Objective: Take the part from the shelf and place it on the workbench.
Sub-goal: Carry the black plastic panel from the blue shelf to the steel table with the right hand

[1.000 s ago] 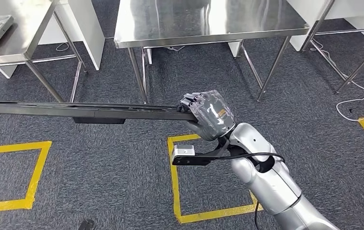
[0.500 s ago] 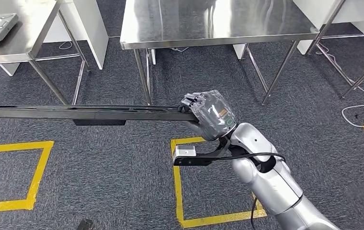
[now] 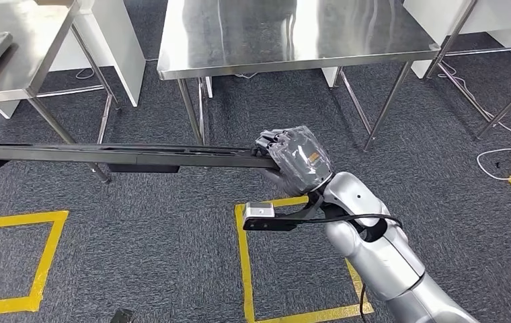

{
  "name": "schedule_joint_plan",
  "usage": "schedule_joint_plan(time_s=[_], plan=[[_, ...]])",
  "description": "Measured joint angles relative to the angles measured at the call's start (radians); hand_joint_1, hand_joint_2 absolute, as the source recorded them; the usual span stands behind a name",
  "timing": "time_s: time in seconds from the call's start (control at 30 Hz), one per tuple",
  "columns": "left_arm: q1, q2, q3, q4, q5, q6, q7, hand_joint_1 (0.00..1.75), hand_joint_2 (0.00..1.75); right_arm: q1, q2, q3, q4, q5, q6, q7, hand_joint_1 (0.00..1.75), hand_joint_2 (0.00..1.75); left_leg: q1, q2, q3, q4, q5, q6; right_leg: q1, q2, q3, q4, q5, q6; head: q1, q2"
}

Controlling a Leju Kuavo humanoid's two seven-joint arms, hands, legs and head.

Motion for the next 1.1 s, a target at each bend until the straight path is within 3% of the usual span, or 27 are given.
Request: schedule_joint_plan(time_s=[0.1,0.17,0.27,0.3,0.33,0.37,0.4,0.43,0.5,0.57,0.63,0.7,0.8,0.83,0.87,0.93,0.97,1.0,1.1], plan=[[-0.001,0.0,0.0,0.0,-0.001,0.0,0.001,0.0,1.75,0.002,-0.004,-0.008,0.0,0.023,-0.021,0.007,1.66,1.75,-0.004,0.001,0.028,-0.027,-0.014,0.021,0.006,-0.001,0.007,0.01,0.001,0.019,0.0,0.0],[0.0,0.0,0.0,-0.001,-0.002,0.0,0.001,0.0,1.75,0.002,-0.008,-0.013,0.0,0.035,-0.037,0.009,1.66,1.75,-0.001,-0.001,0.053,-0.039,-0.016,0.033,0.007,-0.002,-0.015,0.067,-0.016,0.024,0.002,0.0],[-0.001,-0.001,0.0,-0.001,-0.002,0.0,0.0,0.0,1.75,0.007,-0.012,-0.017,0.0,0.049,-0.061,0.012,1.66,1.75,0.0,-0.003,0.069,-0.043,-0.025,0.042,0.004,-0.002,-0.129,0.237,-0.066,0.023,0.004,0.0],[-0.001,-0.001,0.001,-0.001,-0.002,0.0,0.0,0.0,1.75,0.012,-0.014,-0.018,0.0,0.053,-0.065,0.014,1.66,1.75,0.0,-0.004,0.073,-0.043,-0.029,0.043,0.003,-0.002,-0.163,0.271,-0.074,0.027,0.004,0.0],[0.0,-0.002,0.001,-0.001,-0.002,0.0,-0.002,0.0,1.75,0.017,-0.016,-0.02,0.001,0.058,-0.069,0.015,1.66,1.75,0.0,-0.006,0.079,-0.042,-0.035,0.041,0.003,-0.002,-0.18,0.271,-0.066,0.034,0.004,0.0],[0.001,-0.002,0.001,-0.001,-0.002,0.001,-0.006,0.0,1.75,0.02,-0.018,-0.021,0.001,0.062,-0.072,0.016,1.66,1.75,0.001,-0.007,0.085,-0.041,-0.041,0.039,0.002,-0.002,-0.178,0.236,-0.04,0.044,0.004,0.0],[0.002,-0.003,0.001,-0.001,-0.002,0.003,-0.01,0.0,1.75,0.022,-0.02,-0.023,0.001,0.065,-0.075,0.017,1.66,1.75,0.001,-0.008,0.093,-0.04,-0.049,0.036,0.001,-0.003,-0.159,0.169,0.002,0.054,0.005,0.0],[0.002,-0.004,0.002,-0.001,-0.002,0.004,-0.014,0.0,1.75,0.024,-0.022,-0.024,0.001,0.067,-0.08,0.017,1.66,1.75,0.001,-0.009,0.101,-0.036,-0.058,0.03,0.001,-0.005,-0.138,0.1,0.04,0.057,0.005,0.0],[0.002,-0.006,0.005,-0.001,-0.002,0.008,-0.019,0.0,1.75,0.025,-0.021,-0.026,0.002,0.068,-0.09,0.017,1.66,1.75,-0.002,-0.008,0.106,-0.031,-0.073,0.018,0.003,-0.01,-0.108,0.014,0.076,0.039,0.005,0.0],[0.003,-0.006,0.007,-0.001,-0.002,0.009,-0.021,0.0,1.75,0.026,-0.021,-0.029,0.002,0.072,-0.096,0.021,1.66,1.75,-0.004,-0.006,0.105,-0.026,-0.081,0.008,0.005,-0.011,-0.101,0.007,0.077,0.013,0.003,0.0],[0.004,-0.007,0.008,-0.001,-0.002,0.01,-0.023,0.0,1.75,0.025,-0.02,-0.035,0.003,0.081,-0.099,0.028,1.66,1.75,-0.002,-0.004,0.101,-0.008,-0.091,-0.001,-0.002,-0.009,-0.09,0.005,0.083,0.005,0.0,0.0],[0.003,-0.007,0.008,-0.001,-0.002,0.011,-0.025,0.0,1.75,0.024,-0.018,-0.039,0.003,0.085,-0.102,0.031,1.66,1.75,0.003,-0.003,0.06,0.07,-0.121,-0.013,-0.007,-0.008,-0.081,0.003,0.08,-0.002,-0.001,0.0],[0.005,-0.008,0.009,-0.001,-0.002,0.01,-0.026,0.0,1.75,0.025,-0.016,-0.04,0.003,0.089,-0.106,0.037,1.66,1.75,0.011,-0.002,-0.051,0.242,-0.187,-0.03,-0.006,-0.006,-0.078,0.003,0.074,-0.009,-0.001,0.0],[0.007,-0.008,0.009,-0.001,-0.002,0.01,-0.026,0.0,1.75,0.025,-0.016,-0.04,0.003,0.091,-0.107,0.039,1.66,1.75,0.013,-0.002,-0.07,0.254,-0.185,-0.032,-0.006,-0.005,-0.077,0.003,0.073,-0.01,-0.001,0.0],[0.007,-0.008,0.009,-0.001,-0.002,0.009,-0.026,0.0,1.75,0.026,-0.016,-0.04,0.003,0.092,-0.107,0.041,1.66,1.75,0.014,-0.002,-0.069,0.231,-0.162,-0.031,-0.006,-0.004,-0.076,0.003,0.072,-0.011,-0.001,0.0],[0.007,-0.008,0.009,-0.001,-0.002,0.009,-0.026,0.0,1.75,0.025,-0.014,-0.04,0.004,0.093,-0.108,0.043,1.66,1.75,0.013,-0.002,-0.022,0.097,-0.08,-0.024,-0.005,-0.002,-0.072,0.003,0.071,-0.01,-0.001,0.0],[0.006,-0.008,0.009,-0.001,-0.002,0.009,-0.026,0.0,1.75,0.025,-0.014,-0.041,0.003,0.093,-0.109,0.044,1.66,1.75,0.011,-0.001,0.002,0.036,-0.053,-0.019,-0.004,-0.002,-0.07,0.002,0.071,-0.008,-0.001,0.0],[0.005,-0.008,0.009,-0.001,-0.002,0.009,-0.026,0.0,1.75,0.025,-0.013,-0.041,0.003,0.093,-0.11,0.045,1.66,1.75,0.008,-0.002,0.02,-0.006,-0.038,-0.013,-0.003,-0.001,-0.069,0.001,0.07,-0.004,-0.001,0.0],[0.005,-0.007,0.01,-0.001,-0.002,0.008,-0.027,0.0,1.75,0.024,-0.013,-0.044,0.003,0.093,-0.112,0.046,1.66,1.75,0.001,-0.003,0.032,-0.026,-0.031,0.009,0.001,-0.002,-0.068,-0.003,0.067,0.013,-0.001,0.0]])
